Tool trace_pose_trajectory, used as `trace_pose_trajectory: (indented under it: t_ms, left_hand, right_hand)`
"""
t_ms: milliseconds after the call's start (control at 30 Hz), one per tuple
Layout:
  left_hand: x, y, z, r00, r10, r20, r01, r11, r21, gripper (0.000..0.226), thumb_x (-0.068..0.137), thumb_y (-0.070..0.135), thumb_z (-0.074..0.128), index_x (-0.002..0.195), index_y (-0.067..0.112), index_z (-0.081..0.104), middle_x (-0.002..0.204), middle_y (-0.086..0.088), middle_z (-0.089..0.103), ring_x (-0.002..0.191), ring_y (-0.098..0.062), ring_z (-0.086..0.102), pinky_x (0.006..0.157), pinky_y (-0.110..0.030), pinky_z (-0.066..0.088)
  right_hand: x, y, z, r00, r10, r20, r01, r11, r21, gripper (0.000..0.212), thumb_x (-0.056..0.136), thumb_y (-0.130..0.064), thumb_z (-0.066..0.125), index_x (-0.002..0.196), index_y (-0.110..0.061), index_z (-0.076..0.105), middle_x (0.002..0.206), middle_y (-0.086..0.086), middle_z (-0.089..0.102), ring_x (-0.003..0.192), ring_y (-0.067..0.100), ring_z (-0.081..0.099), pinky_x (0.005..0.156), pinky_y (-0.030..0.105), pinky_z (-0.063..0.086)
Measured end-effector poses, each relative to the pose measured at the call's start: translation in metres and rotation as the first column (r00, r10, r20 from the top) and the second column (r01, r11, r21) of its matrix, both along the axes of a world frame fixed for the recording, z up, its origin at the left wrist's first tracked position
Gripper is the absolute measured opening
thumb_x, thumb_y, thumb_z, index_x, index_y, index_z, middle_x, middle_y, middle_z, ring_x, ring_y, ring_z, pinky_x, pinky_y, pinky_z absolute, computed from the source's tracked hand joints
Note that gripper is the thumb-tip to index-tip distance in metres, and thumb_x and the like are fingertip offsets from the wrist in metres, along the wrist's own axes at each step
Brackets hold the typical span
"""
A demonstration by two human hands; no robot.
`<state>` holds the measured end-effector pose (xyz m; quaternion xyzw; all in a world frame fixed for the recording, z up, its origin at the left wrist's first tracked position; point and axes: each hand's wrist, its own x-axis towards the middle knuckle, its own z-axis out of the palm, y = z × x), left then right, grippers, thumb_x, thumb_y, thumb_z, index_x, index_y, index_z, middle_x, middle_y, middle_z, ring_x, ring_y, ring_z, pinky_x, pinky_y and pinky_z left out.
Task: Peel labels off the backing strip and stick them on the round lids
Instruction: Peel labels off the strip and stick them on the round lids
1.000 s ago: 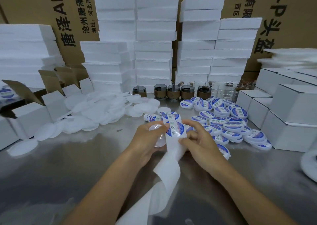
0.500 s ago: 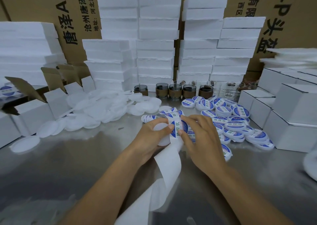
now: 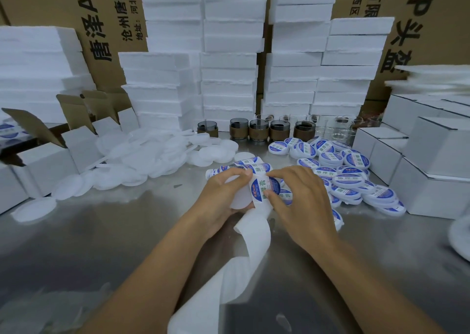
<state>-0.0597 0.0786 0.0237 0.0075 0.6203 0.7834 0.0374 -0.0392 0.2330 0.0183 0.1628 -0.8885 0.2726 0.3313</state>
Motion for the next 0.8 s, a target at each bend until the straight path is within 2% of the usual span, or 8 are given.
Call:
trace_pose_trajectory:
  t_ms: [100, 200, 333, 500, 600, 700, 800]
  left_hand:
    - [0.001, 0.000, 0.000, 0.997, 0.068, -0.026, -0.068, 0.998, 0.011, 0.023, 0.085, 0.015, 0.067, 0.063, 0.022, 0.070, 0.099, -0.010, 0.069, 0.075, -0.023, 0.069, 0.059, -0.032, 0.058]
    - [0.002, 0.002, 0.000, 0.994, 0.103, -0.038, -0.103, 0.995, -0.001, 0.027, 0.086, 0.014, 0.066, 0.060, 0.024, 0.068, 0.108, -0.007, 0.067, 0.089, -0.025, 0.067, 0.064, -0.033, 0.058]
    - [0.003, 0.003, 0.001, 0.991, 0.127, -0.032, -0.128, 0.992, -0.017, 0.026, 0.085, 0.015, 0.068, 0.061, 0.025, 0.069, 0.102, -0.004, 0.070, 0.086, -0.021, 0.070, 0.068, -0.034, 0.059]
    - [0.002, 0.002, 0.002, 0.988, 0.151, -0.028, -0.152, 0.988, -0.036, 0.024, 0.084, 0.018, 0.069, 0.062, 0.026, 0.070, 0.112, -0.005, 0.067, 0.096, -0.028, 0.067, 0.084, -0.051, 0.055]
    - [0.001, 0.003, 0.002, 0.984, 0.175, -0.038, -0.176, 0.983, -0.051, 0.025, 0.084, 0.019, 0.069, 0.061, 0.027, 0.070, 0.115, -0.005, 0.065, 0.100, -0.028, 0.066, 0.087, -0.052, 0.053]
    - [0.001, 0.002, 0.000, 0.975, 0.211, -0.064, -0.216, 0.973, -0.077, 0.021, 0.084, 0.018, 0.069, 0.064, 0.024, 0.068, 0.111, -0.005, 0.068, 0.096, -0.025, 0.067, 0.079, -0.042, 0.056]
    - [0.000, -0.001, -0.002, 0.966, 0.238, -0.101, -0.248, 0.963, -0.109, 0.020, 0.084, 0.017, 0.069, 0.065, 0.024, 0.066, 0.097, -0.004, 0.072, 0.076, -0.019, 0.069, 0.059, -0.026, 0.053]
  right_hand:
    - [0.001, 0.001, 0.000, 0.999, -0.027, -0.035, 0.028, 1.000, 0.009, 0.025, 0.076, -0.015, 0.074, 0.100, -0.015, 0.069, 0.101, 0.005, 0.060, 0.096, 0.025, 0.056, 0.082, 0.030, 0.036]
    - [0.002, 0.001, 0.001, 0.998, -0.012, -0.060, 0.013, 1.000, 0.006, 0.018, 0.078, -0.014, 0.073, 0.095, -0.015, 0.070, 0.096, 0.004, 0.059, 0.092, 0.024, 0.055, 0.078, 0.028, 0.036]
    - [0.003, 0.001, 0.002, 0.999, 0.029, -0.045, -0.029, 0.999, -0.019, 0.014, 0.078, -0.011, 0.071, 0.091, -0.013, 0.070, 0.095, 0.004, 0.058, 0.091, 0.022, 0.054, 0.075, 0.030, 0.037]
    - [0.003, -0.002, 0.004, 0.998, 0.063, -0.001, -0.062, 0.992, -0.105, 0.009, 0.079, -0.010, 0.067, 0.087, -0.013, 0.070, 0.094, 0.001, 0.058, 0.092, 0.019, 0.053, 0.080, 0.034, 0.039]
    - [0.004, -0.004, 0.006, 0.997, 0.078, 0.012, -0.076, 0.988, -0.132, 0.008, 0.080, -0.009, 0.066, 0.086, -0.014, 0.069, 0.092, 0.000, 0.059, 0.092, 0.017, 0.052, 0.081, 0.033, 0.040]
    - [0.006, -0.005, 0.008, 0.996, 0.087, -0.001, -0.085, 0.974, -0.211, 0.010, 0.080, -0.008, 0.063, 0.081, -0.018, 0.066, 0.082, -0.007, 0.060, 0.085, 0.012, 0.053, 0.079, 0.030, 0.041]
    - [0.009, -0.006, 0.012, 0.989, 0.136, 0.060, -0.100, 0.909, -0.405, 0.025, 0.080, -0.008, 0.061, 0.072, -0.031, 0.060, 0.074, -0.016, 0.061, 0.078, -0.001, 0.055, 0.071, 0.010, 0.040]
